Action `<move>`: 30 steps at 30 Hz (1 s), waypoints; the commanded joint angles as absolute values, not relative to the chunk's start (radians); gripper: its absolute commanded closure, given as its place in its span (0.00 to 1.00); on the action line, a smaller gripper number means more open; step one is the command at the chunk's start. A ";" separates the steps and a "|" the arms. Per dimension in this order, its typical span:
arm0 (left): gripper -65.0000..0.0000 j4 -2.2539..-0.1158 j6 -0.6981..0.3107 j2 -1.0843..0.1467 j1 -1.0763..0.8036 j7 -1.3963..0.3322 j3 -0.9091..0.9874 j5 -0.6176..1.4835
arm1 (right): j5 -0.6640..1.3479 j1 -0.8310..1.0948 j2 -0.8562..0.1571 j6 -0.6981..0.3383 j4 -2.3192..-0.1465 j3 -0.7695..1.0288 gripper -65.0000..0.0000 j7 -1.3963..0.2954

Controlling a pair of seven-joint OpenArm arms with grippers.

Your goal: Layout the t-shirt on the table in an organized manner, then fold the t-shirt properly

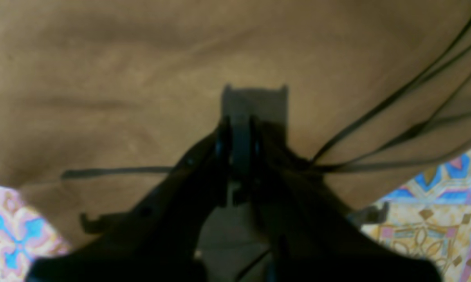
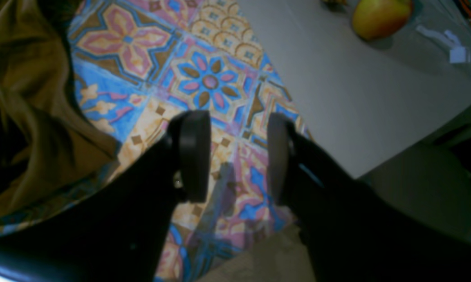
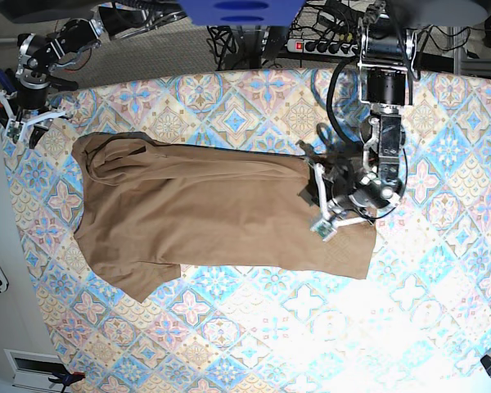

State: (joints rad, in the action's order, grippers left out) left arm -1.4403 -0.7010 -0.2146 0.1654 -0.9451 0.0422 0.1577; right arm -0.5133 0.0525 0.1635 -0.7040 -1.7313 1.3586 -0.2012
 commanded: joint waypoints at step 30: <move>0.63 -1.865 -0.698 -0.228 -0.173 -0.921 0.432 0.383 | -0.371 0.024 0.150 -0.698 -1.822 1.208 0.63 -0.518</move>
State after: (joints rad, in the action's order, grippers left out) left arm -1.8492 -0.6964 -0.2192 -0.1783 -0.9424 0.4313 0.3698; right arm -0.3927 0.0341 0.1623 -0.6964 -1.8046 1.2106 -0.5488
